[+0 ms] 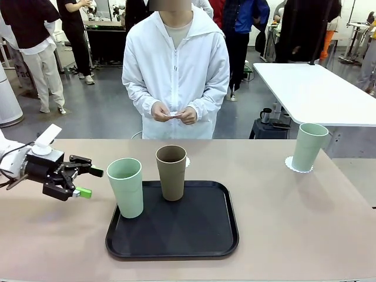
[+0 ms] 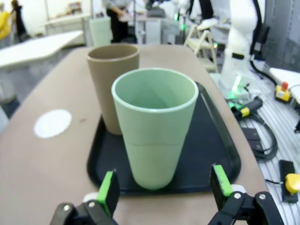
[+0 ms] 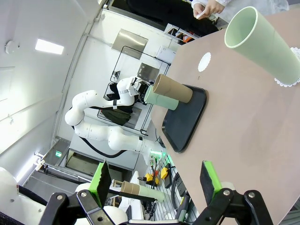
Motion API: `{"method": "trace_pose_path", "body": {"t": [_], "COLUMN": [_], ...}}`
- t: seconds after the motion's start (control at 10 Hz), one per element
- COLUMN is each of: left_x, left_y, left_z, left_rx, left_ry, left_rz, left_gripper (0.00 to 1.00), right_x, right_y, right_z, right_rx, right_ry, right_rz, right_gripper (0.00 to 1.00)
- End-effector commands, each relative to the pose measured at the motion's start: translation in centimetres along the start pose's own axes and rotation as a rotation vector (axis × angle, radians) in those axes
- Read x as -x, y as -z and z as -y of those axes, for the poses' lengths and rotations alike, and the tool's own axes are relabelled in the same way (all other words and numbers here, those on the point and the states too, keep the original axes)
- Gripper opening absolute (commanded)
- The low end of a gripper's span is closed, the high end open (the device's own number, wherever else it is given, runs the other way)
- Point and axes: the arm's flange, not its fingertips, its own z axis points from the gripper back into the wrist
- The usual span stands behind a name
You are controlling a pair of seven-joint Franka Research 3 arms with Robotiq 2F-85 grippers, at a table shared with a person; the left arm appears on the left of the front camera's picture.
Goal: Place coasters on the table and set cups on them.
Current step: Take one Reusable plastic cup from the Flat Tray and place it on a coaster set by the human.
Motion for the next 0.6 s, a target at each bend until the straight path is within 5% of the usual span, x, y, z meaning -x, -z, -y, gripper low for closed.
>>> {"method": "trace_pose_path", "body": {"t": [0.0,0.5], "left_x": [0.9,0.9], "left_y": [1.4,3.3], "left_z": [-1.0,-2.9], "left_rx": [-0.023,0.005], "left_ry": [0.039,0.019], "left_rz": [-0.004,0.031], "left_gripper": [1.00,1.00], "right_x": [0.1,0.1], "right_y": [0.0,0.0], "right_z": [0.0,0.0], "right_rx": [0.001,0.001], "right_ry": [0.004,0.004], "right_rz": [0.002,0.002], "right_gripper": [1.00,1.00]}}
